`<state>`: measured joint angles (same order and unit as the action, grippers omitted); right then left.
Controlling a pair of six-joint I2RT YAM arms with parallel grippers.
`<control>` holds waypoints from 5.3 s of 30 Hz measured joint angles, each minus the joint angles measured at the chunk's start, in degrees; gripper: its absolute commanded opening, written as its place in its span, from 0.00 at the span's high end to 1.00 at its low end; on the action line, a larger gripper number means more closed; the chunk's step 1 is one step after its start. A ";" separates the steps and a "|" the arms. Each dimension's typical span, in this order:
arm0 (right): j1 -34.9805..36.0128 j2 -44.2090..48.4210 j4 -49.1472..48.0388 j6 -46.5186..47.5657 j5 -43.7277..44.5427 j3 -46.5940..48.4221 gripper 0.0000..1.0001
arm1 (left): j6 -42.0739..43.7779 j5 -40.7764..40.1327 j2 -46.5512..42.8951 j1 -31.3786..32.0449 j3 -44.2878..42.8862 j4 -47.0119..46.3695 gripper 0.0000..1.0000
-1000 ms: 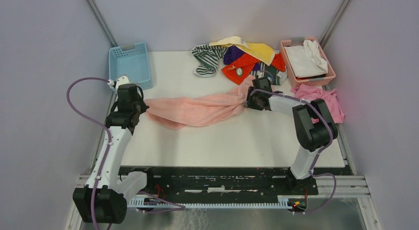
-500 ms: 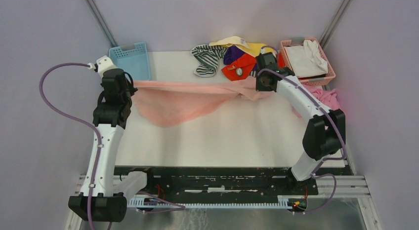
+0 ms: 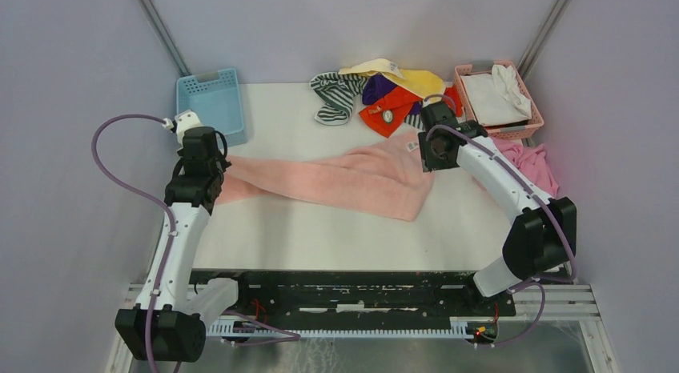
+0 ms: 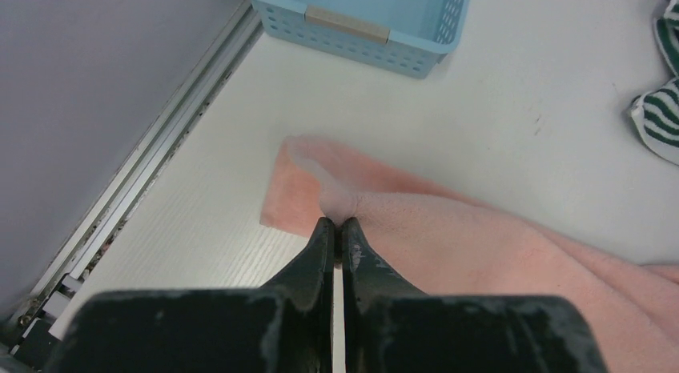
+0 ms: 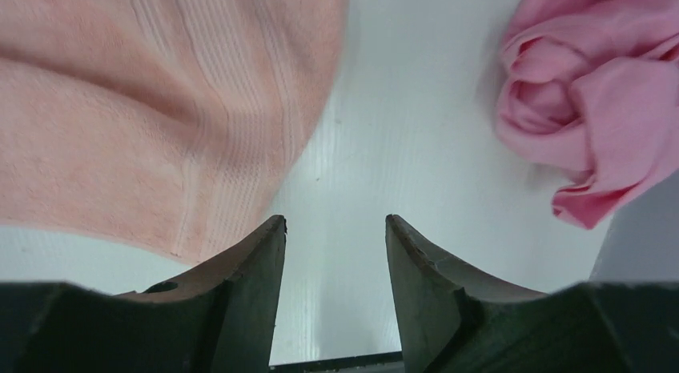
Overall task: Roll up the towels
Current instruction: Flatten out the towel at the center of the board.
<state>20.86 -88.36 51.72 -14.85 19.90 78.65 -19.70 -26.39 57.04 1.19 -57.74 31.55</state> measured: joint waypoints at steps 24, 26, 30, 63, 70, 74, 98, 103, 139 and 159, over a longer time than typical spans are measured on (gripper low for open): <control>3.87 -12.31 -18.82 -9.25 -8.79 -16.46 1.00 | 1.44 0.15 0.37 0.00 2.51 -0.52 0.97; 3.89 -12.33 -13.92 -8.04 -3.96 -13.22 1.00 | 1.51 -0.85 0.39 0.00 2.51 -0.48 0.97; 4.35 -10.75 -3.80 -5.07 8.96 -2.49 0.85 | 2.01 -2.71 0.46 0.00 2.51 -0.39 0.97; -3.37 -6.27 -15.69 -7.50 -3.72 -18.23 0.51 | 2.71 -4.81 0.57 -0.22 2.51 -0.37 0.97; -3.39 -11.58 -17.94 -7.43 -5.99 -18.05 0.55 | 2.71 -4.81 0.74 -0.22 2.51 -0.37 0.97; -3.41 -12.33 -18.36 -7.45 -6.40 -17.44 0.56 | 2.71 -4.81 1.05 -0.22 2.51 -0.37 0.97; -10.97 -12.72 -19.32 -10.43 -14.40 -17.29 0.99 | 2.71 -4.79 1.49 -0.22 2.51 -0.37 0.97; -11.15 -11.19 -16.90 -10.34 -10.49 -16.96 1.00 | 2.71 -4.90 3.37 -0.61 0.57 0.59 0.97; -11.28 27.63 5.46 -5.57 3.26 3.50 1.00 | 2.43 -3.78 -7.69 -1.22 -12.31 10.01 0.97; -17.57 -27.12 -13.57 -3.91 -3.74 18.08 1.00 | -1.46 8.17 45.88 -7.48 -22.93 -2.14 0.97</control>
<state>3.29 -115.48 38.15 -18.76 16.16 96.73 -21.17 -18.22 102.91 -6.28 -80.66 29.41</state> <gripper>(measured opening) 0.023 0.054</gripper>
